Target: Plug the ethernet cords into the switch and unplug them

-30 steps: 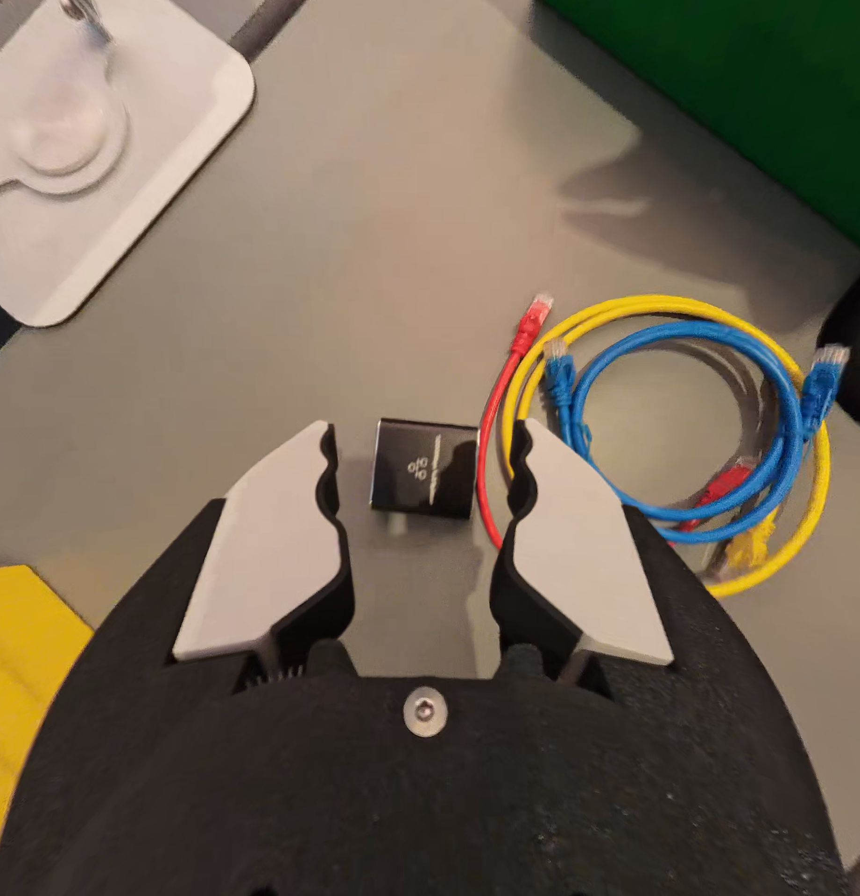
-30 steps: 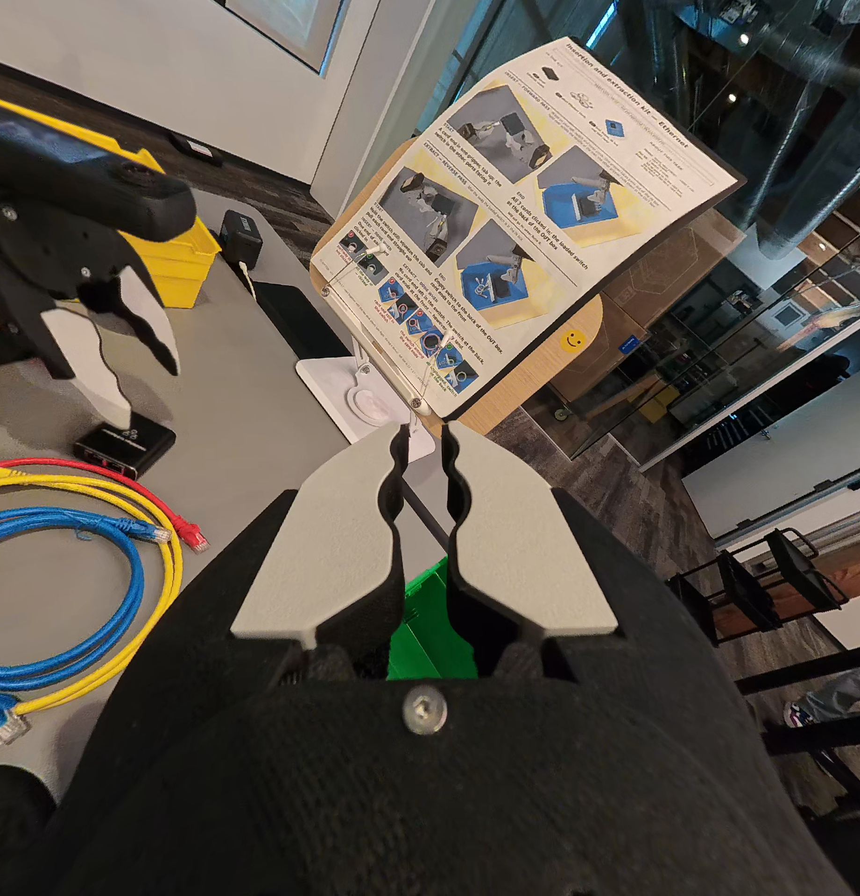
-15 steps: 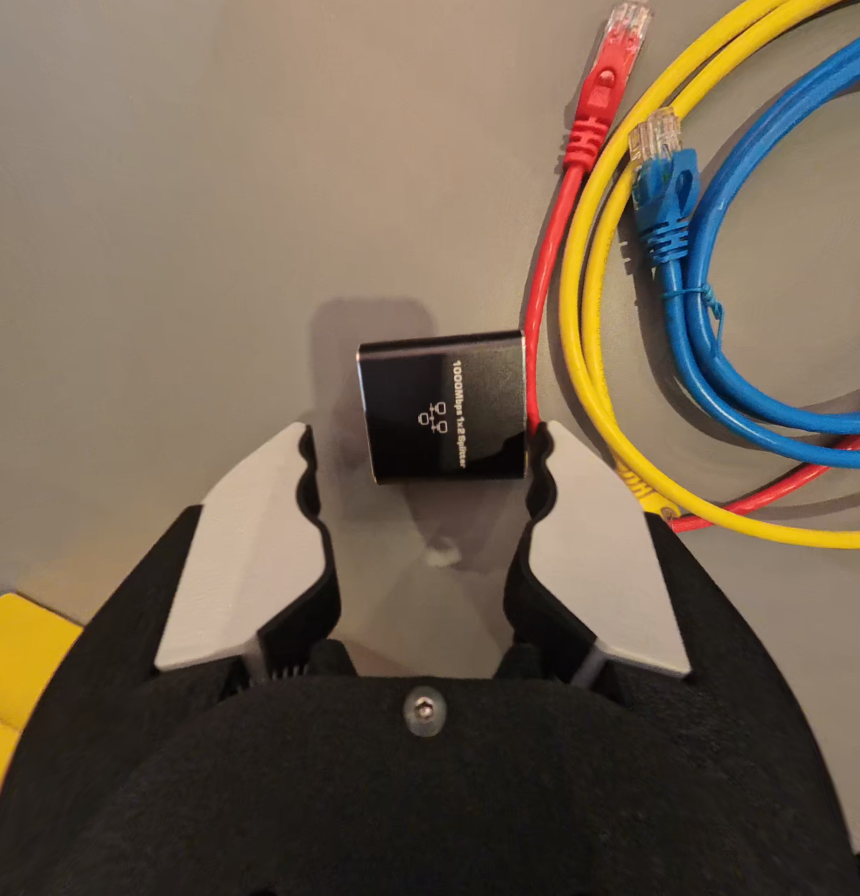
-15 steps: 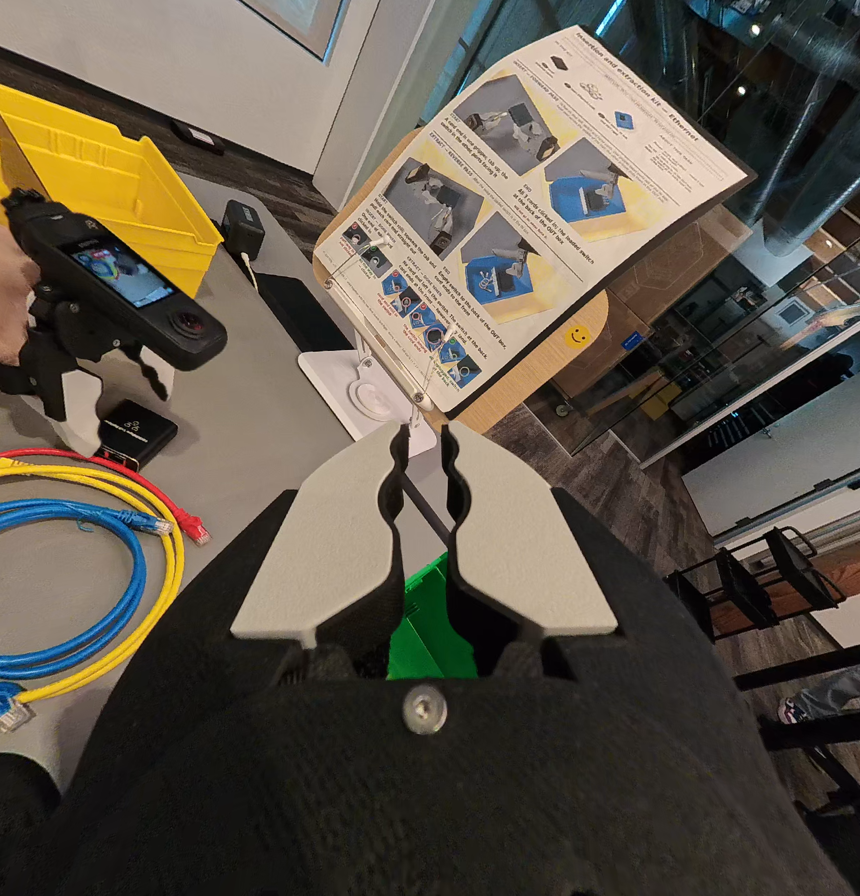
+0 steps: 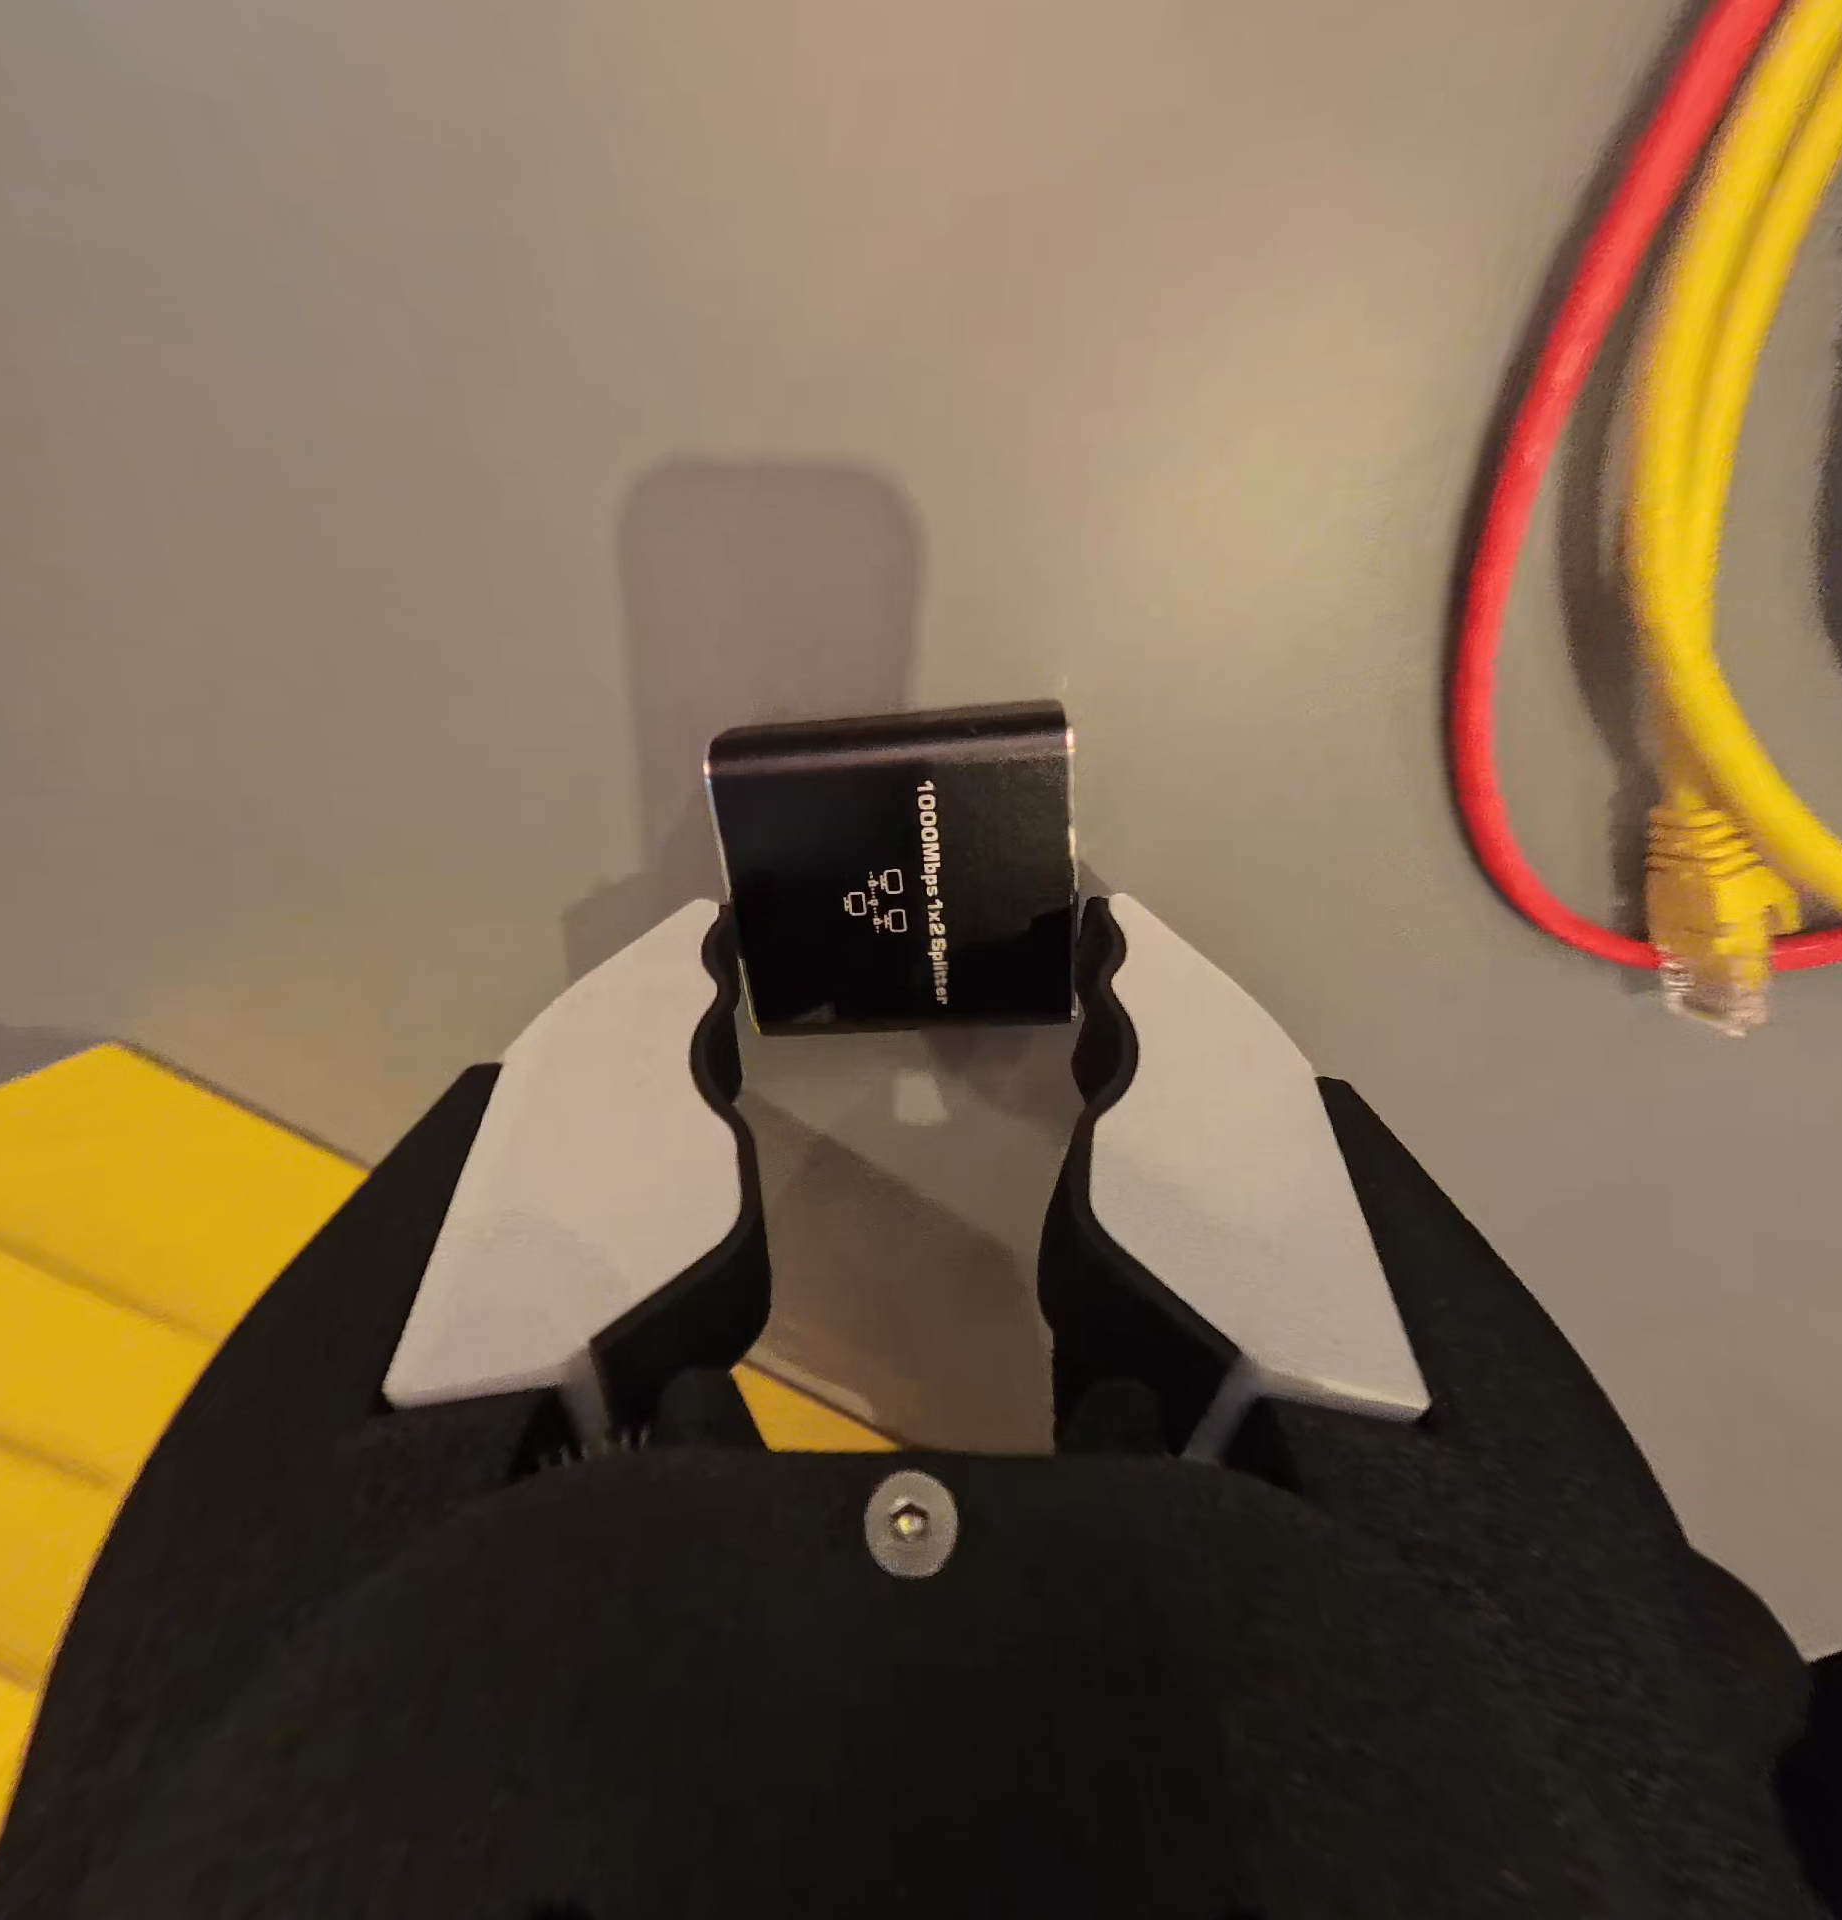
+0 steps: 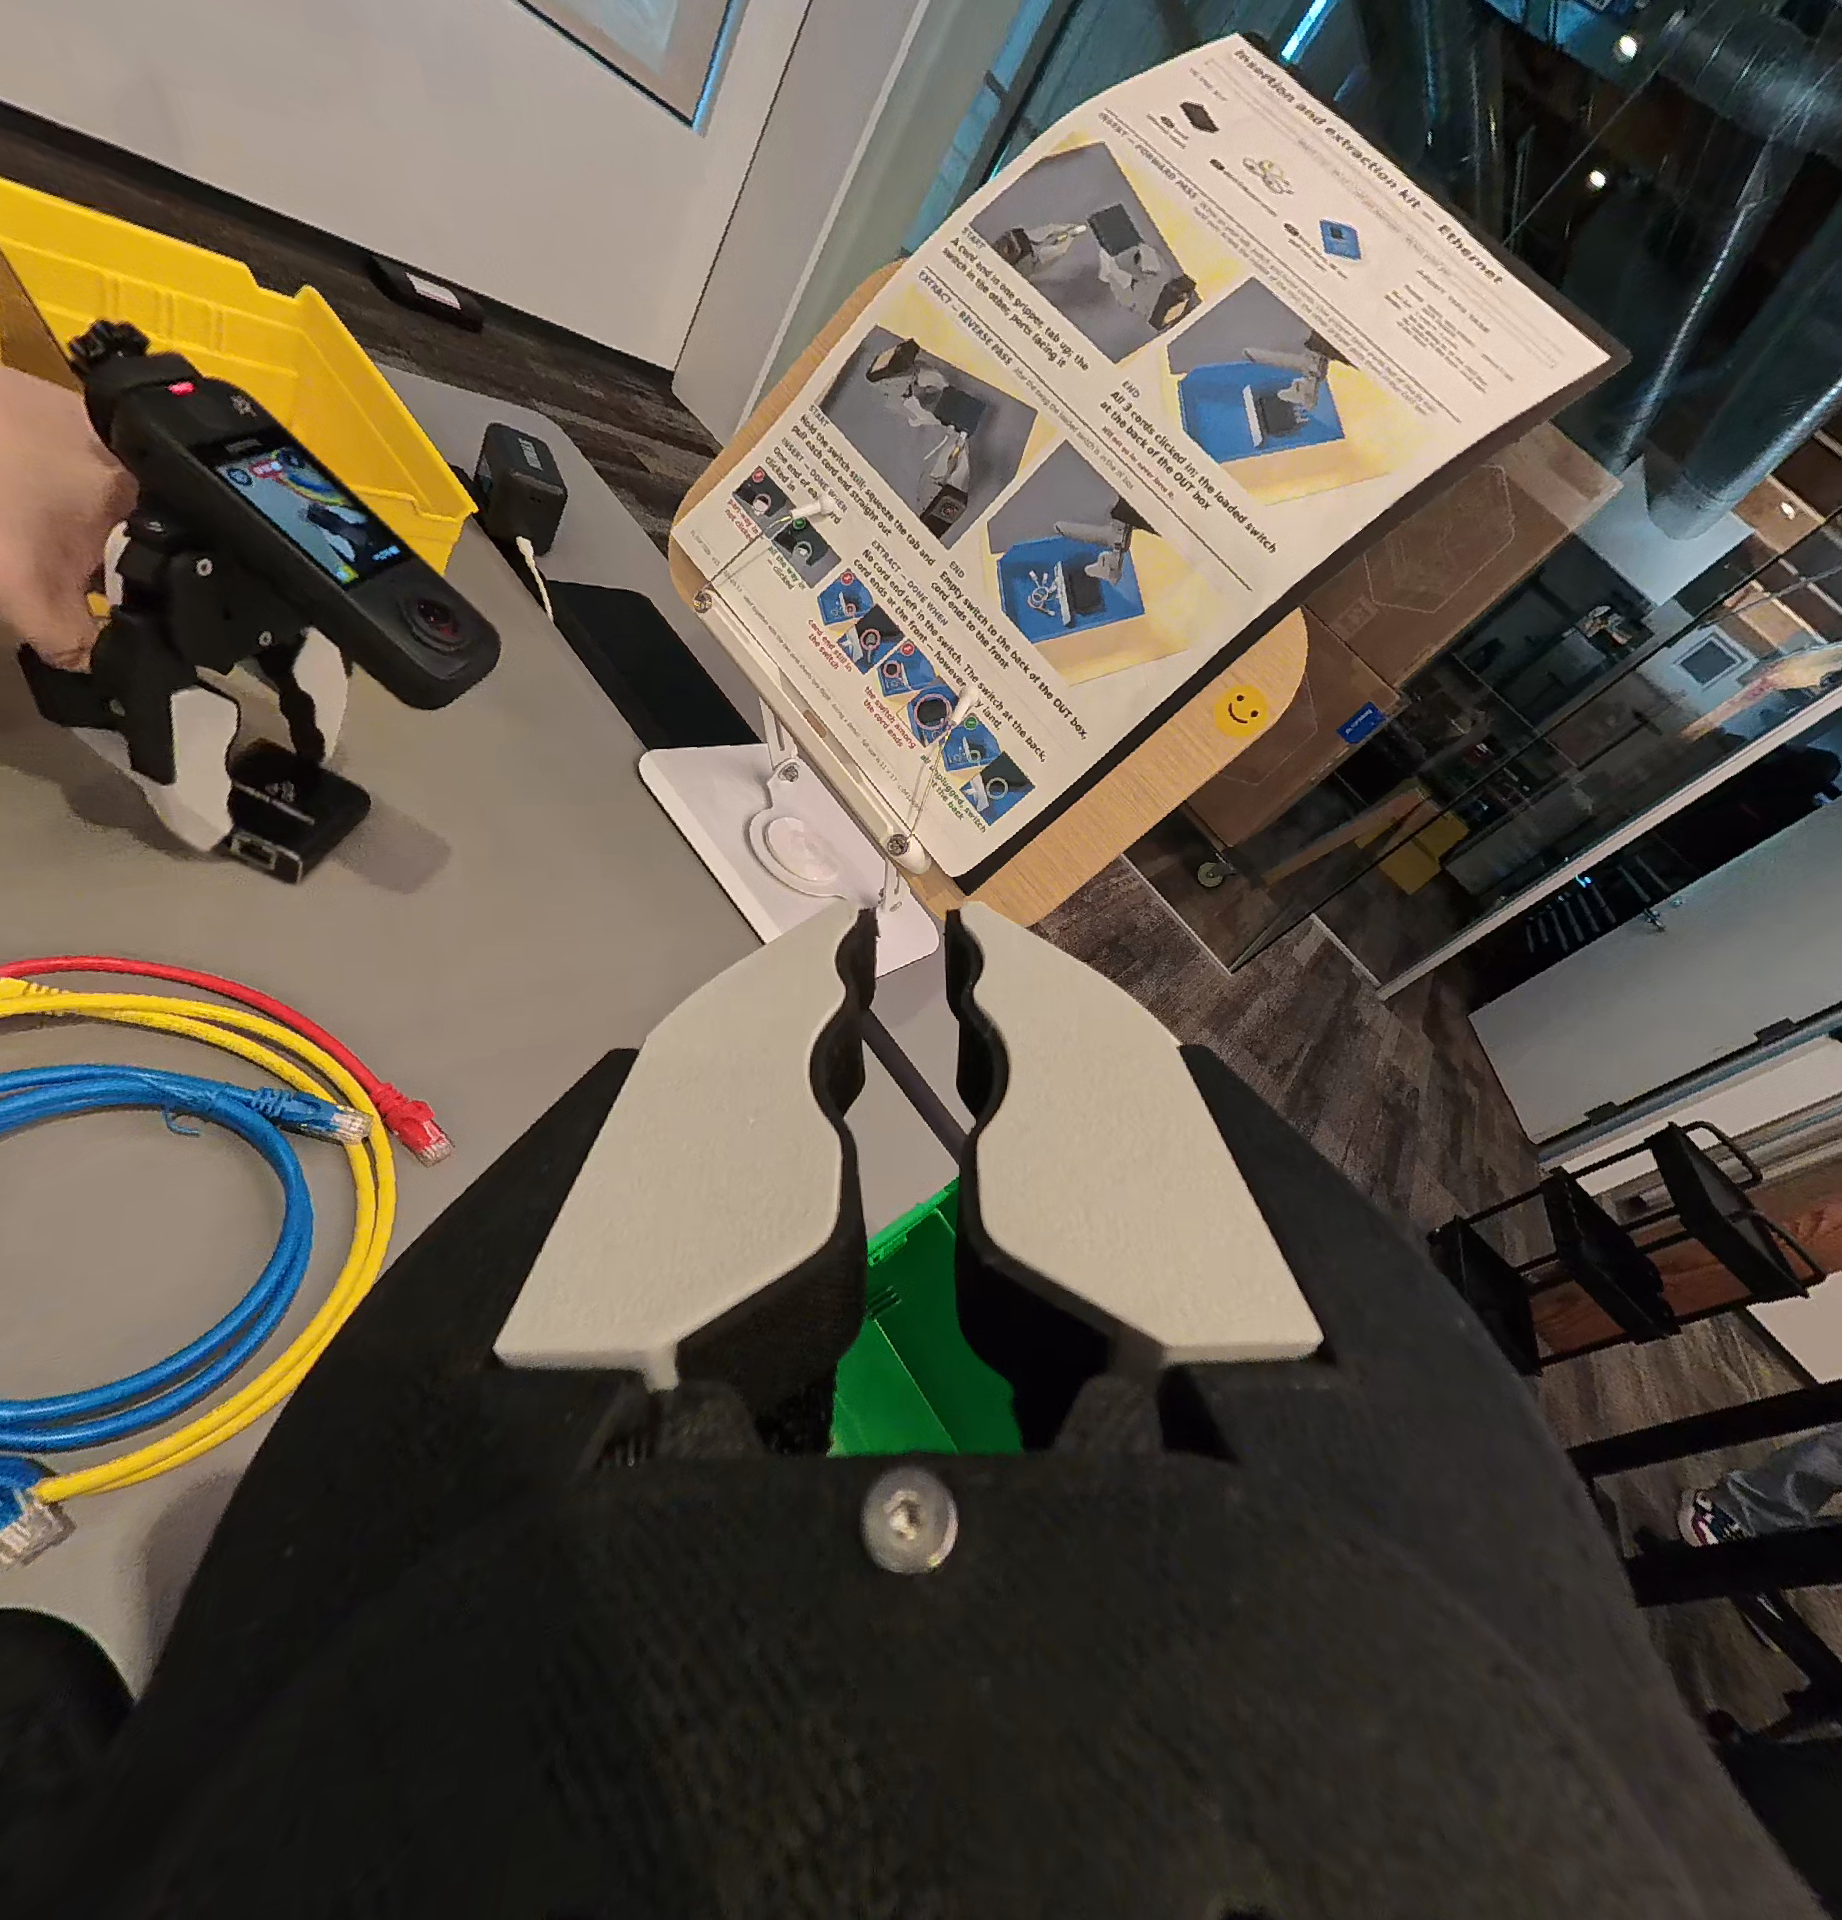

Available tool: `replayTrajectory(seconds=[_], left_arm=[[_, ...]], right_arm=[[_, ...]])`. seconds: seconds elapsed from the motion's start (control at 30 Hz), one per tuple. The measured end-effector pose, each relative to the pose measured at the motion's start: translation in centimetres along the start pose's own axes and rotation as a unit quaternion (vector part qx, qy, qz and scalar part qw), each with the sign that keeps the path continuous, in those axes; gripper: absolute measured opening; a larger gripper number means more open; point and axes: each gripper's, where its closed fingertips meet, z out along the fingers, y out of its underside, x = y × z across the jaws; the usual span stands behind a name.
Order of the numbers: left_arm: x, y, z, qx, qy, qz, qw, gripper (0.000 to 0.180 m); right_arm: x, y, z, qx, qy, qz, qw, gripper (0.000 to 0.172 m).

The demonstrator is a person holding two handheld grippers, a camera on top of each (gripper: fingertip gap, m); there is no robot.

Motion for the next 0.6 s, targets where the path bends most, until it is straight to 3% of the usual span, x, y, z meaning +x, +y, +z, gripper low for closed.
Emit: replayTrajectory(seconds=[0.1, 0.27, 0.6], left_arm=[[-1.6, 0.9, -0.1, -0.018, -0.026, -0.051, 0.998, 0.062], [-2.3, 0.6, 0.2, -0.001, 0.003, -0.147, 0.989, 0.062], [-2.8, -0.3, -2.0, 0.017, -0.039, -0.087, 0.995, 0.06]], right_arm=[[-0.2, 0.0, 0.2, -0.003, -0.002, -0.002, 1.0, 0.014], [-0.5, 0.1, 0.4, -0.006, -0.008, -0.004, 1.0, 0.014], [-0.4, 0.1, 0.5, -0.004, -0.008, -0.003, 1.0, 0.014]])
